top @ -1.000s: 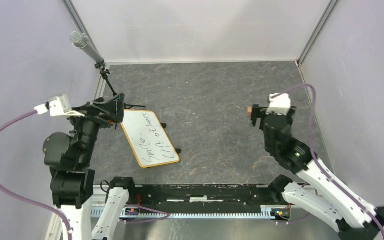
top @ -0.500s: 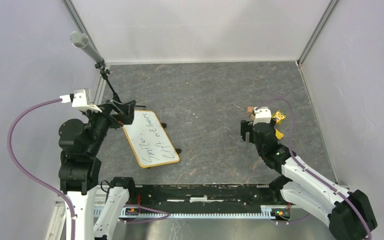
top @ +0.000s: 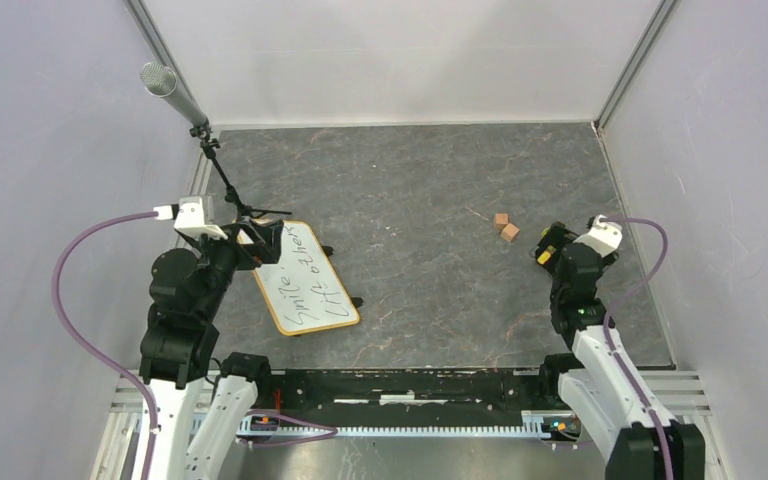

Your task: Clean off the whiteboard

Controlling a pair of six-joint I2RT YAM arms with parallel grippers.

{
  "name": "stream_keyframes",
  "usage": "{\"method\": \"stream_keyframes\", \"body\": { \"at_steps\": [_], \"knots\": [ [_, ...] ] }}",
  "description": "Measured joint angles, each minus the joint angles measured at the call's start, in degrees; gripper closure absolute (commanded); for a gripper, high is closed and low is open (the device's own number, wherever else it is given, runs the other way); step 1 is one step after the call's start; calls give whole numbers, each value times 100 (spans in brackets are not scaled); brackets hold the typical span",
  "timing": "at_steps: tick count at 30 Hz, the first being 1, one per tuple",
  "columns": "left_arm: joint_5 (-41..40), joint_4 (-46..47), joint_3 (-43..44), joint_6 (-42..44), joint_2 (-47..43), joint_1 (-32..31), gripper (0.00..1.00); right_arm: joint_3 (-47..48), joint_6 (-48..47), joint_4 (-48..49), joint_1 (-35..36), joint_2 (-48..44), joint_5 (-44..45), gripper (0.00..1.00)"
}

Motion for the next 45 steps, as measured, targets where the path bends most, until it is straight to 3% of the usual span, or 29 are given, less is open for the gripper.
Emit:
{"method": "stream_keyframes", "body": {
  "at_steps": [7, 15, 29, 37, 45],
  "knots": [
    [-413, 94, -352, 315, -70, -409, 0, 81, 448, 278, -1460, 911, -708, 2],
    [-813, 168, -367, 531, -302, -800, 0, 170, 616, 476, -2024, 1910, -1644, 2],
    [-859, 179, -490, 579, -411, -1176, 0, 306, 404, 728, -1978, 2684, -3101, 2],
    [-855, 179, -490, 579, -409, -1180, 0, 361, 138, 175, -1158, 2417, -3751, 2],
    [-802, 179, -492, 577, -330, -1130, 0, 723, -249, -699, -680, 2253, -2839, 2]
  ]
}}
